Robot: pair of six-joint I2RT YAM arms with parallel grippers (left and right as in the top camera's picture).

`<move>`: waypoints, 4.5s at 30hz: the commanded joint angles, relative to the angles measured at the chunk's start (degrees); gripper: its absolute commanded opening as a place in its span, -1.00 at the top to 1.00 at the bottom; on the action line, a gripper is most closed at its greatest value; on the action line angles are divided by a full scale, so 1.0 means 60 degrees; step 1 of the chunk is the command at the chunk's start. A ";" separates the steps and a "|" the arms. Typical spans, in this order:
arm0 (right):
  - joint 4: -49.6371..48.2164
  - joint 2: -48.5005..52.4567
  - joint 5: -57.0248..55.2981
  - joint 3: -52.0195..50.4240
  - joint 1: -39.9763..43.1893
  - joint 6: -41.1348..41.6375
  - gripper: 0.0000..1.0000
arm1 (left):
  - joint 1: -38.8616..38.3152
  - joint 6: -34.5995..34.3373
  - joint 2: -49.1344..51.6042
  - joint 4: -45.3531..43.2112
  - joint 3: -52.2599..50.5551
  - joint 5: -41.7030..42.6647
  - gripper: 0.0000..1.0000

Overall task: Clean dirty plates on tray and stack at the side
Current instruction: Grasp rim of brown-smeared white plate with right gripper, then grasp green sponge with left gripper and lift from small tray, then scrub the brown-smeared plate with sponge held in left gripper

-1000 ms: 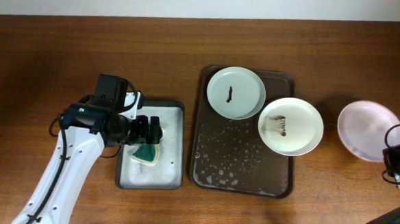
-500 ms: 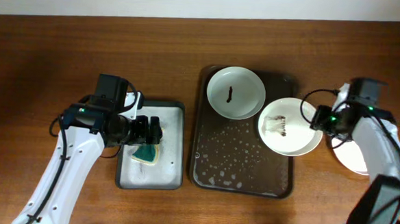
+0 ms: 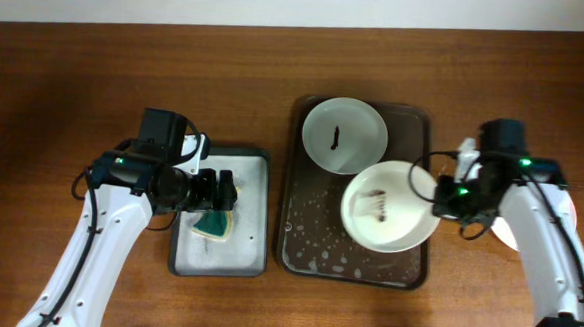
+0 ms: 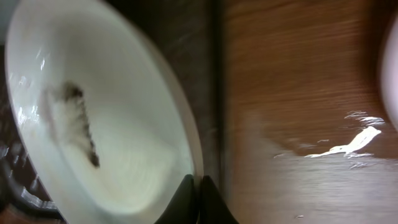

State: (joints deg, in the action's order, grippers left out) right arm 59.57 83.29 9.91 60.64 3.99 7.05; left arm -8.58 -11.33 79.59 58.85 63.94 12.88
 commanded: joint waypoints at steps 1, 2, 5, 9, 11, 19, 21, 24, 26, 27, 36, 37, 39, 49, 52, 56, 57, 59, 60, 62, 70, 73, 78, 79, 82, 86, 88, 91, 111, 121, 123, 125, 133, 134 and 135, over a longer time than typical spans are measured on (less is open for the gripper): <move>-0.1177 -0.0051 -0.0004 -0.1355 -0.1173 0.1668 0.92 | 0.0022 0.0127 -0.0109 -0.0007 -0.0007 0.0069 -0.99; -0.2138 -0.0051 -0.0004 -0.1927 -0.1286 0.1730 0.92 | 0.0022 0.0127 -0.0109 -0.0007 -0.0007 0.0069 -0.99; -0.2667 -0.0160 0.0270 -0.1996 -0.1297 0.0131 0.37 | 0.0022 0.0127 -0.0106 -0.0007 -0.0007 0.0069 -0.99; -0.1421 -0.1519 0.0750 -0.0754 -0.1297 -0.0186 0.21 | 0.0022 0.0124 -0.0109 -0.0011 -0.0007 0.0069 -0.99; -0.1537 -0.2350 0.0994 -0.0612 -0.1297 0.0670 0.17 | 0.0022 0.0124 -0.0109 -0.0011 -0.0007 0.0069 -0.99; -0.1392 -0.2881 0.0776 -0.0623 -0.1290 0.0648 -0.50 | 0.0022 0.0124 -0.0109 -0.0011 -0.0007 0.0069 -0.99; -0.1417 -0.2881 0.0772 -0.0623 -0.1290 0.0652 -0.97 | 0.0022 0.0120 -0.0109 0.0000 -0.0007 0.0076 -0.99; -0.1432 -0.2881 0.0780 -0.0623 -0.1290 0.0656 -0.97 | 0.0022 0.0124 -0.0109 -0.0011 -0.0007 0.0076 -0.99; -0.1439 -0.2881 0.0783 -0.0623 -0.1290 0.0659 -0.97 | 0.0022 0.0124 -0.0109 0.0033 -0.0007 0.0076 -0.99; -0.1453 -0.2881 0.0783 -0.0623 -0.1290 0.0656 -0.98 | 0.0022 0.0127 -0.0109 0.0106 -0.0007 0.0076 -0.99; 0.0200 -0.2881 0.0743 -0.0663 -0.1290 0.0040 -0.47 | -0.0619 0.0135 0.0047 -0.1027 -0.1100 -0.1166 -0.72; 0.0204 -0.2881 0.0739 -0.0663 -0.1290 0.0040 -0.47 | -0.0794 -0.0452 0.0189 -0.1366 -0.1468 -0.1829 -0.57; 0.0219 -0.2881 0.0743 -0.0663 -0.1290 0.0044 -0.47 | -0.0885 -0.0896 0.0725 -0.2805 -0.2357 -0.2051 -0.18; 0.0306 -0.2881 0.0743 -0.0663 -0.1290 0.0047 -0.39 | -0.0874 -0.0958 0.2867 -0.2167 -0.1632 -0.1464 1.00; 0.0386 -0.2881 0.0743 -0.0663 -0.1290 0.0047 -0.37 | -0.0838 -0.0816 0.2364 -0.0707 0.0084 -0.1628 -0.15; 0.0441 -0.2881 0.0739 -0.0663 -0.1290 0.0047 -0.38 | -0.0838 -0.0674 0.2393 -0.1162 -0.0149 -0.2728 -0.28; 0.0441 -0.2881 0.0739 -0.0663 -0.1290 0.0047 -0.37 | -0.0838 -0.0678 0.2430 -0.1545 -0.0514 -0.2714 -0.22; 0.0437 -0.2881 0.0743 -0.0663 -0.1290 0.0047 -0.38 | -0.0841 -0.0849 0.2699 -0.2743 -0.1570 -0.2677 -0.12; 0.0437 -0.2881 0.0743 -0.0663 -0.1290 0.0047 -0.38 | -0.0838 -0.0863 0.2845 -0.3435 -0.2047 -0.2459 -0.09; 0.0441 -0.2881 0.0743 -0.0663 -0.1290 0.0047 -0.37 | -0.0838 -0.0860 0.2973 -0.3887 -0.2350 -0.2106 0.94; 0.0444 -0.2881 0.0743 -0.0663 -0.1290 0.0047 -0.36 | -0.0838 -0.0849 0.2900 -0.1075 0.0550 -0.2109 -0.76; 0.0444 -0.2881 0.0743 -0.0663 -0.1290 0.0047 -0.36 | -0.0841 -0.0852 0.2922 -0.0597 0.0437 -0.2109 -0.24; 0.0444 -0.2881 0.0743 -0.0663 -0.1290 0.0047 -0.36 | -0.1078 -0.0852 0.2925 -0.2014 -0.1086 -0.2109 0.38; 0.0444 -0.2881 0.0743 -0.0663 -0.1290 0.0047 -0.36 | -0.1198 -0.0852 0.2932 -0.2838 -0.1716 -0.2109 0.31; 0.0444 -0.2881 0.0743 -0.0663 -0.1290 0.0047 -0.36 | -0.1366 -0.0852 0.2932 -0.3854 -0.2510 -0.2113 0.76; 0.0441 -0.2881 0.0739 -0.0663 -0.1290 0.0047 -0.35 | -0.1359 -0.0852 0.2874 -0.2947 -0.1741 -0.2109 1.00; 0.0386 -0.2878 0.0678 -0.0710 -0.1290 0.0044 -0.28 | -0.1359 -0.0849 0.2670 -0.1727 -0.0568 -0.2109 1.00; -0.0415 -0.2670 0.0095 -0.1078 -0.1279 0.0200 -0.27 | -0.1402 -0.0685 0.2306 -0.0277 0.1246 -0.1661 1.00; -0.3537 0.2572 0.0168 -0.2357 -0.0892 0.1166 0.92 | -0.5792 -0.3854 0.5384 -0.5217 0.2157 0.0900 1.00; -0.3271 0.2572 0.0168 -0.2357 -0.0892 0.1162 0.92 | -0.5985 -0.4812 0.7176 -0.3810 0.2328 -0.3836 1.00; -0.3235 0.2572 0.0168 -0.2357 -0.0892 0.1162 0.92 | -0.5982 -0.4812 0.7176 -0.2801 0.2426 -0.5694 1.00; -0.3191 0.2572 0.0168 -0.2357 -0.0896 0.1162 0.92 | -0.5978 -0.4801 0.7180 -0.2153 0.2426 -0.7486 1.00; -0.2900 0.2390 0.0168 -0.2335 -0.0892 0.1166 0.92 | -0.6379 -0.3814 0.6885 -0.0095 0.4568 -0.5788 1.00; -0.2812 0.2197 0.0164 -0.2269 -0.0892 0.1166 0.92 | -0.6295 -0.3810 0.6648 0.0295 0.4972 -0.5344 1.00; -0.2670 0.1945 0.0135 -0.2160 -0.0892 0.1166 0.92 | -0.6142 -0.3803 0.6339 0.0583 0.5206 -0.5045 1.00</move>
State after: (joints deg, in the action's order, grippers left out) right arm 41.91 96.12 20.21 48.93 -2.44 13.69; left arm -48.64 -35.40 121.01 58.67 90.83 -19.07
